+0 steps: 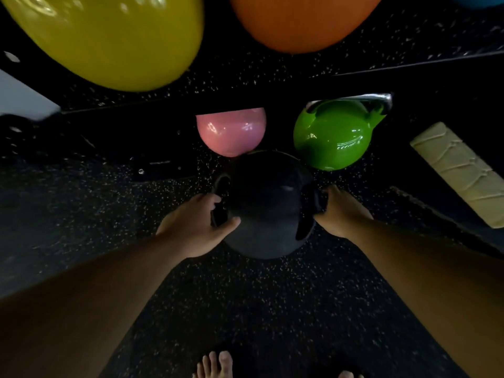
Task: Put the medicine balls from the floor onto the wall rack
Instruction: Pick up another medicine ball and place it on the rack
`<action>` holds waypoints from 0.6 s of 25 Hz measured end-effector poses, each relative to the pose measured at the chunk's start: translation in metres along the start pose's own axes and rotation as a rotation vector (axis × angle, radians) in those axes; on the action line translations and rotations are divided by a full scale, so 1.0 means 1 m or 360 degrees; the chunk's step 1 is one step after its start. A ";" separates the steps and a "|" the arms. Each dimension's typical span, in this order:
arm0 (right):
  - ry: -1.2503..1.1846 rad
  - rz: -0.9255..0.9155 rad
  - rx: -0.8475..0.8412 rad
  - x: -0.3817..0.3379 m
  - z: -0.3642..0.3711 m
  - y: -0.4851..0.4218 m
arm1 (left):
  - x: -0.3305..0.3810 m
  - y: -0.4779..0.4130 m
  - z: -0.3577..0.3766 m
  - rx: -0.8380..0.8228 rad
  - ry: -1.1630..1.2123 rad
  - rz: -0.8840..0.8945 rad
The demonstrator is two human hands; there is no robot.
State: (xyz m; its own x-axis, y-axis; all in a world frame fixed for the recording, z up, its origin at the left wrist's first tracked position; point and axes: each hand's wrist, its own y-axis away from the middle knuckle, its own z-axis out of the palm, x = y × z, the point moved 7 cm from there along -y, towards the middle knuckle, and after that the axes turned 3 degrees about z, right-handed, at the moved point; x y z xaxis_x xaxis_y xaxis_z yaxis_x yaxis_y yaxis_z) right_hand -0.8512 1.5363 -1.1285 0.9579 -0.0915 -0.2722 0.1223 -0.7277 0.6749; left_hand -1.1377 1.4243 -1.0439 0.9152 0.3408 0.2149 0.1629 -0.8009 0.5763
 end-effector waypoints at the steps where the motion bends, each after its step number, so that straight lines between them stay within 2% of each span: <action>1: -0.0073 0.0027 0.0018 0.000 0.005 -0.009 | 0.007 -0.002 0.002 0.0007 -0.0013 0.0016; 7: -0.0263 0.0325 0.0027 -0.009 0.033 -0.041 | 0.015 -0.006 0.012 -0.0024 -0.0118 -0.0010; 11: -0.0268 0.0185 -0.0072 -0.034 0.047 -0.030 | -0.013 0.002 -0.001 0.0012 -0.0079 -0.0229; 15: -0.0730 0.0098 -0.0110 -0.078 0.058 0.011 | -0.038 0.019 -0.025 0.0083 -0.0169 -0.0306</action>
State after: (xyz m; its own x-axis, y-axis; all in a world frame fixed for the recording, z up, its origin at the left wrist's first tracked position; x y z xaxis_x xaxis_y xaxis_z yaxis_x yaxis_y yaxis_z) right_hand -0.9398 1.4956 -1.1398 0.7519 -0.4357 -0.4948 0.1007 -0.6659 0.7392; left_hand -1.1783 1.4082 -1.0212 0.8988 0.4380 0.0190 0.3544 -0.7514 0.5565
